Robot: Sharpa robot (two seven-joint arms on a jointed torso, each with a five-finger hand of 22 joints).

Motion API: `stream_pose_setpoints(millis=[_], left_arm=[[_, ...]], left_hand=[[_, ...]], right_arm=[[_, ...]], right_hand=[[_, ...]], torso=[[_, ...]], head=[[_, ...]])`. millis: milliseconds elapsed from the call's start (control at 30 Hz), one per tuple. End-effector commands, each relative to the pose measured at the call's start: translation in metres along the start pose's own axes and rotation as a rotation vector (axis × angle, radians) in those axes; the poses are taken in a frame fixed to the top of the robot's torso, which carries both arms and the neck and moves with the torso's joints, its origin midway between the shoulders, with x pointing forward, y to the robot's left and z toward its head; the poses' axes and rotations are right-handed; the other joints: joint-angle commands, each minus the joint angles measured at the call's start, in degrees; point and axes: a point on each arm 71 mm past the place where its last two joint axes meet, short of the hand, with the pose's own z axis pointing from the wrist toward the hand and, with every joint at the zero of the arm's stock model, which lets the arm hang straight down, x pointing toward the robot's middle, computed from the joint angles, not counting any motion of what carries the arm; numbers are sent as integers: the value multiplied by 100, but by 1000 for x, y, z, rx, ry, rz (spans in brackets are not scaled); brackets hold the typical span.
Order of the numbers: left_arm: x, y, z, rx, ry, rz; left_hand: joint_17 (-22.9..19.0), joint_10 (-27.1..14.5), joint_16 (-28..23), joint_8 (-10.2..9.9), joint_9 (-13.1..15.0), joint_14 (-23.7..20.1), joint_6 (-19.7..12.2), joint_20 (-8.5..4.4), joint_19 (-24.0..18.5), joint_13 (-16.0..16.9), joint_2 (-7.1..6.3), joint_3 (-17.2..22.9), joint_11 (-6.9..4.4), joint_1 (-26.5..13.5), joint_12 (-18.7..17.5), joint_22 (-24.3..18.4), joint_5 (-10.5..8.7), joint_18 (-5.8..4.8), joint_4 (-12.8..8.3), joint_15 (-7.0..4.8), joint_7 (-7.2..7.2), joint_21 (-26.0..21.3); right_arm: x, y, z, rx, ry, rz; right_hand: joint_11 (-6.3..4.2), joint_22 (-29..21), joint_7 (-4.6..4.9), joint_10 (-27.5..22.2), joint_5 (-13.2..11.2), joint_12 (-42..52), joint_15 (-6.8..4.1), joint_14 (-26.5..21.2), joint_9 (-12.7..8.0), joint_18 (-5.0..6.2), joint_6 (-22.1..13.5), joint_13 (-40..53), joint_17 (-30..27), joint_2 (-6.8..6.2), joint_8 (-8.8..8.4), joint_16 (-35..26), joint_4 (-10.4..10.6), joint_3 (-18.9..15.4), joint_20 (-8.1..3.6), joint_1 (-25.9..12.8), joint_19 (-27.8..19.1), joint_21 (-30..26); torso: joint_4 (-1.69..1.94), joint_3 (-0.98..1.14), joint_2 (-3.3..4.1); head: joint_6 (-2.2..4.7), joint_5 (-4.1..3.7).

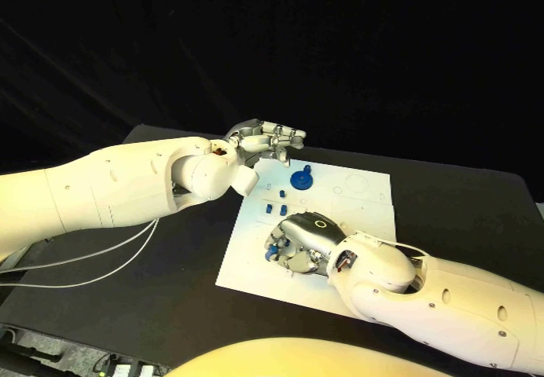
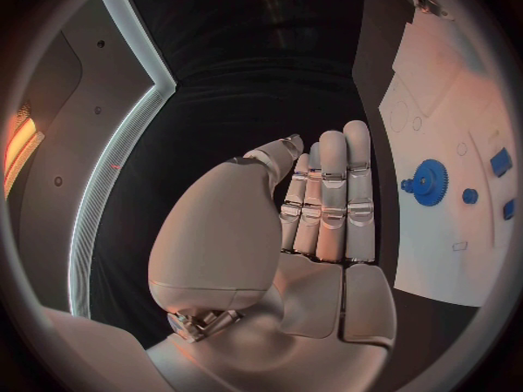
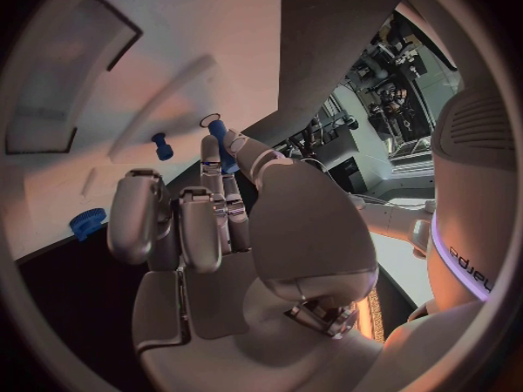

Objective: Assemble the parts on the task board

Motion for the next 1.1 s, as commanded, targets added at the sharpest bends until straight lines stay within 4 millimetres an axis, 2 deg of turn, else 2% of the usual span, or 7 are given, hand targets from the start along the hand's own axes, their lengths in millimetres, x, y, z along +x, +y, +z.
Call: stream_pose_setpoints(millis=[33, 333, 867, 1033, 1100], left_arm=[[3, -1, 0, 4, 23, -5], [1, -1, -1, 2, 21, -4], [2, -1, -1, 2, 21, -4], [2, -1, -1, 3, 23, -5], [2, -1, -1, 3, 24, -5]], left_hand=[[-8, -43, -36, 1, 6, -36, -46, 50, -3, -6, 11, -38, -2, -11, 40, -6, -11, 83, 8, 15, 4, -39], [-10, -49, -38, 4, 6, -37, -51, 51, -2, -7, 11, -42, -2, -13, 47, -10, -12, 84, 9, 15, 4, -45], [-10, -49, -38, 4, 6, -37, -51, 51, -2, -7, 11, -42, -2, -13, 47, -10, -12, 84, 9, 15, 4, -45], [-10, -49, -38, 4, 6, -37, -51, 51, -2, -7, 11, -42, -2, -13, 47, -10, -12, 84, 9, 15, 4, -45], [-10, -49, -38, 4, 6, -37, -51, 51, -2, -7, 11, -42, -2, -13, 47, -10, -12, 84, 9, 15, 4, -45]], right_arm=[[2, -2, 0, 11, 19, -35], [4, -7, -1, 32, 46, -62], [7, -2, 2, 23, 71, -74], [7, -1, 4, 24, 74, -76], [8, -1, 4, 27, 76, -77]], right_hand=[[9, 571, -51, 16, 28, -39, -42, 295, 163, -57, 95, 9, -9, 5, 93, -24, 7, 36, -25, 8, -21, -40], [11, 574, -49, 17, 28, -41, -42, 295, 164, -59, 94, 9, -6, 4, 93, -22, 8, 35, -25, 6, -19, -35], [13, 577, -48, 19, 23, -45, -40, 295, 168, -60, 94, 11, -4, -4, 94, -20, 7, 30, -25, 0, -18, -32], [28, 565, -27, 2, -3, -77, -29, 290, 172, -54, 49, 15, -28, -40, 74, -33, 17, 9, -20, -42, -34, -70], [55, 567, 20, -20, -9, -103, -12, 291, 151, -55, -80, 20, -24, -66, -1, -28, 37, -2, -11, -84, -37, -76]], torso=[[1, 1, 1], [-4, 0, 0], [-1, -2, 2], [0, -2, -1], [2, -3, -1]], head=[[-4, -4], [-25, 9], [-42, 13], [-39, 9], [-37, 8]])
